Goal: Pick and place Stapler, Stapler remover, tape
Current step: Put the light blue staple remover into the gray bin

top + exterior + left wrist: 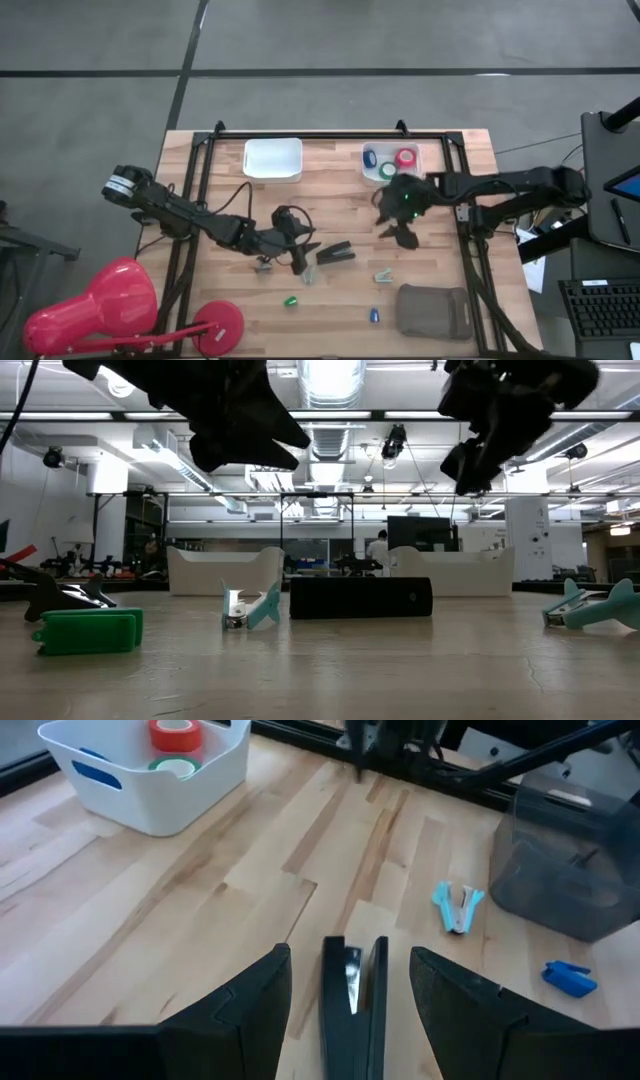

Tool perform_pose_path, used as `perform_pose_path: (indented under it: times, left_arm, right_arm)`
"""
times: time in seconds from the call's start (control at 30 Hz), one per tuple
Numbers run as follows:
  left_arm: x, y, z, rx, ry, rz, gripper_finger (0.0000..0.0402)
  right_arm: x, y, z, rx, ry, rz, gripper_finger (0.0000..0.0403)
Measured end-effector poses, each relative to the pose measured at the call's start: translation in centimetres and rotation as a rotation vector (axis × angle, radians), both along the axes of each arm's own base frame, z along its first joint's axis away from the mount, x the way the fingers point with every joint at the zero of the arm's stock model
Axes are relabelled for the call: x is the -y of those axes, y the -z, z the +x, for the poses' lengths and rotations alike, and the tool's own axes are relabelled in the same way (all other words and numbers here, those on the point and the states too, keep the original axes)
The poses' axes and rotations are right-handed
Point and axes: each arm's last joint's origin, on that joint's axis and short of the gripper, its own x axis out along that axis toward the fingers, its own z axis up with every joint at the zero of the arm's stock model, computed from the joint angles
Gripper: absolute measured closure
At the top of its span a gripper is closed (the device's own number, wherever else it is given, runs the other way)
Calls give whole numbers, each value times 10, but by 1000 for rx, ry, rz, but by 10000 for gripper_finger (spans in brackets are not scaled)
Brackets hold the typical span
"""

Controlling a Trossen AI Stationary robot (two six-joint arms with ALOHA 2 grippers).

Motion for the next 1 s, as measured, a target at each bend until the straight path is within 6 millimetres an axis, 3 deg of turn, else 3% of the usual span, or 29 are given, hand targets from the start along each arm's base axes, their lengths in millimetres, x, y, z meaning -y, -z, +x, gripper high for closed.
perform_pose_path:
  times: [0.33, 1.0]
  left_arm:
    - [1, 12, -5, 7, 8, -1, 195]
    - [13, 10, -8, 26, 67, 8, 195]
  right_arm:
    - [-25, 20, 11, -104, -63, 32, 244]
    - [-63, 58, 18, -291, -218, 13, 274]
